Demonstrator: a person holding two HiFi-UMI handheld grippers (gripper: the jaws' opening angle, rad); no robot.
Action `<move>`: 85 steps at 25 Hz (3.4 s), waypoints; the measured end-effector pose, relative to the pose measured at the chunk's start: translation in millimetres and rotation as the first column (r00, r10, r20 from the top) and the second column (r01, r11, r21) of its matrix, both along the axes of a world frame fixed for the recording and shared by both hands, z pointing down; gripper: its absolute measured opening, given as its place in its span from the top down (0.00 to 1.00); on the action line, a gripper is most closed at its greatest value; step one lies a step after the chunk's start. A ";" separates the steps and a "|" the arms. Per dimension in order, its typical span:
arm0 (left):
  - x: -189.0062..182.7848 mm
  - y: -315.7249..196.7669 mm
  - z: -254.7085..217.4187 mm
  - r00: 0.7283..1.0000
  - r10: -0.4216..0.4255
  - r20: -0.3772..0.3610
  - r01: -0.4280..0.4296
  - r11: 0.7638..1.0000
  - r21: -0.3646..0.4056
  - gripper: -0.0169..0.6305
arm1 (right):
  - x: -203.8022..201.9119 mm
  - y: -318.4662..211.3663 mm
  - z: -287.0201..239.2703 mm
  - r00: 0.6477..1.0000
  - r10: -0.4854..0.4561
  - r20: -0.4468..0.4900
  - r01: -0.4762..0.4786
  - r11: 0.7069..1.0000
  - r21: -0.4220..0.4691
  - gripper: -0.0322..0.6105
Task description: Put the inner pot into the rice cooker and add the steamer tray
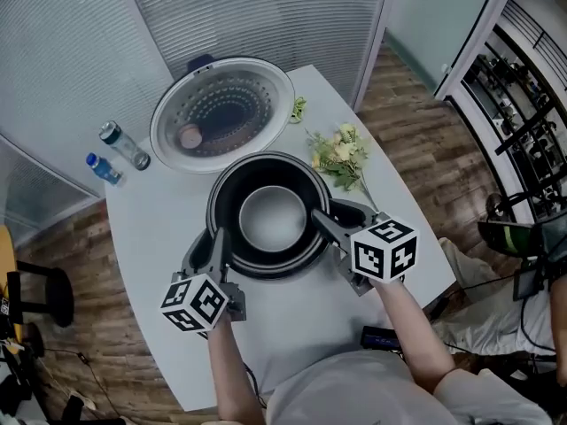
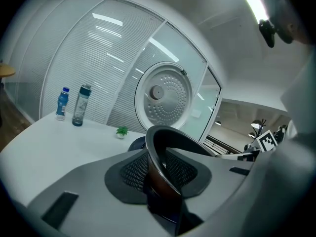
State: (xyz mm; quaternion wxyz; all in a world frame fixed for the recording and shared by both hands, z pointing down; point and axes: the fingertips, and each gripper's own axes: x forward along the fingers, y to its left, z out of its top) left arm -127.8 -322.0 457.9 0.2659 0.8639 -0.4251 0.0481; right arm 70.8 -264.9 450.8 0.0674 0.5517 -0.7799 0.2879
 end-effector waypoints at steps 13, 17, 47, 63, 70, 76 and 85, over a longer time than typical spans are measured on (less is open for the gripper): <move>6.2 -2.5 18.2 0.992 0.020 0.126 -0.020 1.000 -0.001 0.77 | -0.9 -1.6 19.6 0.997 -0.005 -0.076 0.002 0.999 -0.043 0.73; 8.1 -1.2 16.4 0.990 0.009 0.143 -0.011 1.000 0.013 0.70 | -1.9 -0.3 18.9 0.994 0.000 -0.105 -0.003 0.999 -0.038 0.72; -36.5 102.5 -42.7 0.997 -0.009 0.071 0.001 0.993 0.116 0.67 | -23.0 107.9 -22.4 0.990 0.086 -0.109 -0.080 0.995 0.063 0.66; -31.5 199.7 -34.5 0.993 0.110 0.042 -0.114 0.988 0.100 0.67 | -32.2 215.7 -18.3 0.975 0.182 -0.125 -0.176 0.983 0.056 0.66; -3.4 223.8 -18.6 0.979 0.198 0.054 -0.202 0.976 0.080 0.67 | 3.7 249.3 -16.5 0.952 0.284 -0.117 -0.278 0.959 0.062 0.66; 39.1 233.5 -1.9 0.971 0.238 0.031 -0.239 0.970 0.053 0.67 | 39.7 269.3 5.9 0.939 0.322 -0.119 -0.323 0.946 0.009 0.66; 91.6 220.6 47.3 0.965 0.249 0.088 -0.251 0.968 0.021 0.70 | 98.7 257.6 55.2 0.937 0.331 -0.113 -0.339 0.938 -0.067 0.66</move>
